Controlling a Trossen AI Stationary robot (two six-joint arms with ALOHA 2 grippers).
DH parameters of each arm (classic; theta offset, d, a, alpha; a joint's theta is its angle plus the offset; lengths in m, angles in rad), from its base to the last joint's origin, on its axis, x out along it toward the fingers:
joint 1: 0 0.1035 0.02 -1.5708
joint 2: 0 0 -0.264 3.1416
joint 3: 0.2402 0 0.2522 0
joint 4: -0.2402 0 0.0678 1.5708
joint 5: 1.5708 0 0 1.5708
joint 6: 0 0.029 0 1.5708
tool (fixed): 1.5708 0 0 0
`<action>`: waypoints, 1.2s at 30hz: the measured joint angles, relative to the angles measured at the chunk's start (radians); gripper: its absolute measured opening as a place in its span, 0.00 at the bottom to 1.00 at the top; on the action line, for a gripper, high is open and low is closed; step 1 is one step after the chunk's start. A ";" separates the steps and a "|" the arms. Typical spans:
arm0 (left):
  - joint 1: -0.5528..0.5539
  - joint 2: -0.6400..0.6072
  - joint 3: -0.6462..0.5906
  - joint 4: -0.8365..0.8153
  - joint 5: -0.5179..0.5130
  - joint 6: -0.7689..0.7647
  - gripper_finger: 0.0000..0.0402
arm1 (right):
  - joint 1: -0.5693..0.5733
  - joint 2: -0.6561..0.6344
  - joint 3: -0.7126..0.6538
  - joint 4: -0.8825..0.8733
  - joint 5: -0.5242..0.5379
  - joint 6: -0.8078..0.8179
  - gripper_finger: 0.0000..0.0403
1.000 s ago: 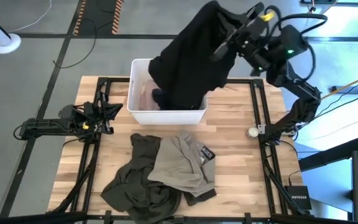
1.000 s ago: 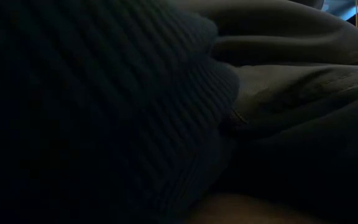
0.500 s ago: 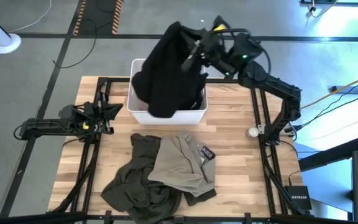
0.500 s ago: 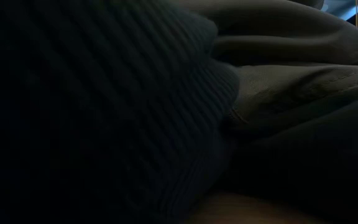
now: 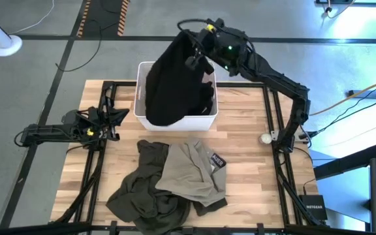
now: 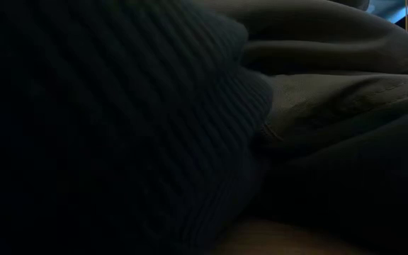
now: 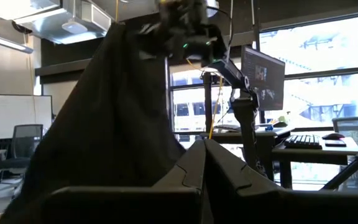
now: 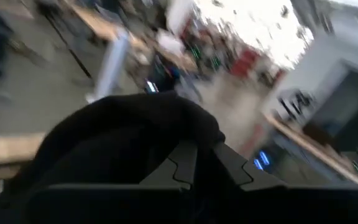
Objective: Sort clothes
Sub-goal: Put the black shirt into the white laundry organizer
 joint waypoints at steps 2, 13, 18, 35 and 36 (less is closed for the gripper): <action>0.000 0.000 0.000 0.000 0.000 0.000 0.00 | -0.029 0.001 0.000 -0.051 0.045 0.018 0.08; 0.000 0.000 0.000 0.000 0.000 0.000 0.00 | -0.121 0.007 -0.021 -0.317 0.089 0.101 0.08; 0.000 0.000 0.000 0.000 0.000 0.000 0.00 | -0.104 0.008 -0.094 -0.324 -0.062 0.103 0.08; 0.000 0.000 0.000 0.000 0.000 -0.001 0.00 | -0.039 0.009 -0.384 -0.229 -0.345 0.123 0.08; 0.000 0.000 0.000 0.000 0.000 -0.001 0.00 | -0.039 0.009 -0.406 -0.214 -0.347 0.136 0.08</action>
